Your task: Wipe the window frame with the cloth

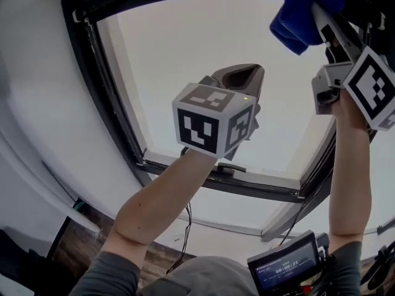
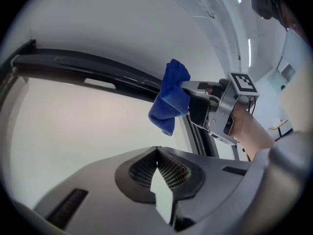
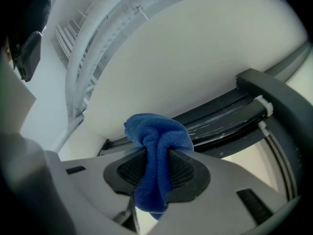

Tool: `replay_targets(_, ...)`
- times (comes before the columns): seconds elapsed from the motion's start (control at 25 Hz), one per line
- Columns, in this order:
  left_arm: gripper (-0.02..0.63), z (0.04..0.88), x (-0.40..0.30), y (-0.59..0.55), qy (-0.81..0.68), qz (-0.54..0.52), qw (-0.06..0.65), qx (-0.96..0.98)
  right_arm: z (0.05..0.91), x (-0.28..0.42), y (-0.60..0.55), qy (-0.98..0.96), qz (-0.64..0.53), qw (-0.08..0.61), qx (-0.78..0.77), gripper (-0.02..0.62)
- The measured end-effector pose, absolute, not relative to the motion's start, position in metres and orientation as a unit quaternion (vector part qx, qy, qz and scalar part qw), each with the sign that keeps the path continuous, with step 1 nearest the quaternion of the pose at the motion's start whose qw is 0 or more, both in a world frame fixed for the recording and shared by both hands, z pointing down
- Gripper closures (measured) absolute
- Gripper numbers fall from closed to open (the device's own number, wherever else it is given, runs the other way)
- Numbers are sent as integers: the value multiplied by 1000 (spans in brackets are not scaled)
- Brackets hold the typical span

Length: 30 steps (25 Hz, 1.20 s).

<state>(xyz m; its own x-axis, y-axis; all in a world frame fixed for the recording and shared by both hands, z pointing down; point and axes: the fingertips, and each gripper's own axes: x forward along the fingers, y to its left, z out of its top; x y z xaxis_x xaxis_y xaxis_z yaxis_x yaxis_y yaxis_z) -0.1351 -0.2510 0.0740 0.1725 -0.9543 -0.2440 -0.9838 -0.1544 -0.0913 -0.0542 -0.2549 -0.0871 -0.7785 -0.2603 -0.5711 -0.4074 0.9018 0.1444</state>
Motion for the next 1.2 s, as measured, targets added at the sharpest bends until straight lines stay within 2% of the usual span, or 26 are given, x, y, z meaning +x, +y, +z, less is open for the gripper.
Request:
replay_targets(0.12,598,66,-115,-268,608,60,125,-782,-87,-52,-256,935,129,281,-176,469)
replay_targets(0.36,598,61,-139,-246,667,33,142,-731,-85,-47,-256,937,121,283,-162,468)
replay_targets(0.6,598,55,-158,-219,708,15,153,-690,-87,-82,-238,945,117,286,-107,468)
replay_targets(0.68,598,53,-183,-204,715,7,157,-681,-87,-112,-229,946,116,288,-100,468)
replay_targets(0.84,598,46,-314,-133,759,19,157,-632,-92,-261,-183,953,117,274,-57,468)
replay_targets(0.92,598,43,-355,-111,766,23,156,-623,-94,-312,-172,956,108,268,-53,468)
replay_targets(1.2,598,45,-391,-96,764,17,152,-627,-95,-373,-184,958,91,256,-91,468)
